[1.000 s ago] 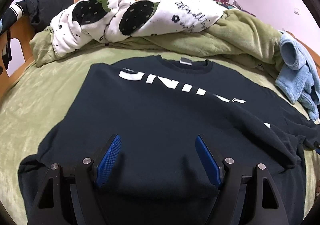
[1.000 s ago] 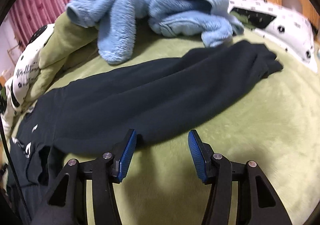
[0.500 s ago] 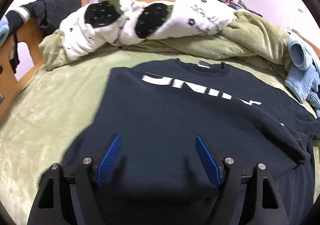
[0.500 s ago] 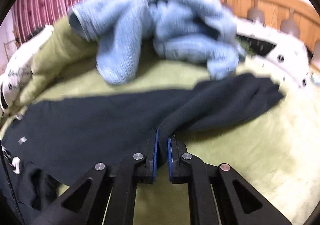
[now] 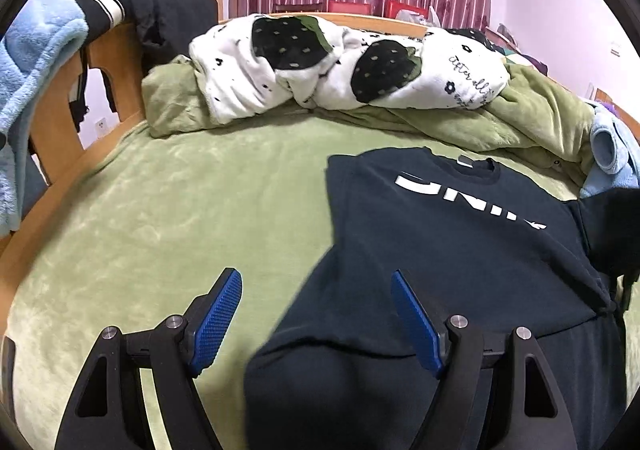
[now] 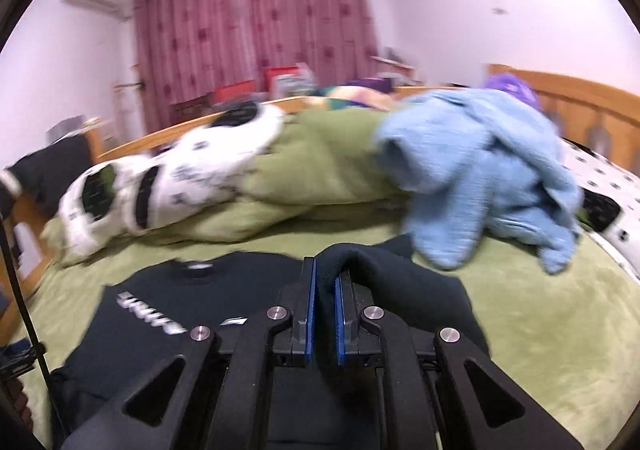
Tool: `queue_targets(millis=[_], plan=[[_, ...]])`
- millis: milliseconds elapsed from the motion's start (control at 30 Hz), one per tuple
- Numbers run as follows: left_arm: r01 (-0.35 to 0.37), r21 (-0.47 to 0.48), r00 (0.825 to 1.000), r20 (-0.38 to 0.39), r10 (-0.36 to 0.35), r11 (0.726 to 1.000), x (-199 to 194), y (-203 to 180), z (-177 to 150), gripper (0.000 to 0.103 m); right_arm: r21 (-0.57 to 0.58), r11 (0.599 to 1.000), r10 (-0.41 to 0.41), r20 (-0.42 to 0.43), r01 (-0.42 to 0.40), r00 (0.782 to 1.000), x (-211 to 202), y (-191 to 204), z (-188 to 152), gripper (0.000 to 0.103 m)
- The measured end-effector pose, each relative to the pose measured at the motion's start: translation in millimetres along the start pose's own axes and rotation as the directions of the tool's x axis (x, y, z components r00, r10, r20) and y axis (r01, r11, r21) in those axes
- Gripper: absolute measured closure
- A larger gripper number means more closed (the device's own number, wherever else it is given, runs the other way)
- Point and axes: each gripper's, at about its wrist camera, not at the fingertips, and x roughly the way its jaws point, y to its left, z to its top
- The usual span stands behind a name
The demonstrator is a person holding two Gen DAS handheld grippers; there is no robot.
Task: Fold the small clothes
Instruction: 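Fold the held sleeve across the sweatshirt body with the right tool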
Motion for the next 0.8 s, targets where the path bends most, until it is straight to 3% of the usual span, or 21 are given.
queue_targets(millis=[133,300,400,533,700,800], plan=[[0.020,-0.006,1.000,0.005,-0.020,1.000,1.3,15.1,-6.4,0.028,-0.053,0.997,0.060,-0.044,-0.062,0.997,11.2,75.2,-20.9,0.095],[0.035,0.002,0.999,-0.016,-0.035,0.999,10.1,20.5,-13.6,0.028,-0.057,0.993,0.094,-0.154,-0.104,0.984,43.6,124.3,-73.4,0.095],[0.045,0.009,0.999,-0.016,-0.045,0.999,14.2,18.2,-18.2,0.027,-0.049,0.991,0.113,-0.232,-0.128,0.966,63.7,135.4,-106.3,0.094],[0.050,0.022,0.998,-0.025,-0.049,0.999,18.1,11.4,-22.4,0.027,-0.101,0.980,0.122,-0.364,-0.170,0.923,83.1,145.5,-135.0,0.090],[0.036,0.009,0.999,-0.013,-0.036,0.999,16.0,7.2,-23.7,0.028,-0.055,0.973,0.193,-0.339,-0.224,0.921,60.0,135.2,-128.2,0.080],[0.027,-0.005,0.999,-0.017,-0.027,1.000,13.8,4.8,-20.8,0.028,-0.040,0.971,0.213,-0.293,-0.235,0.932,40.4,122.0,-109.5,0.079]])
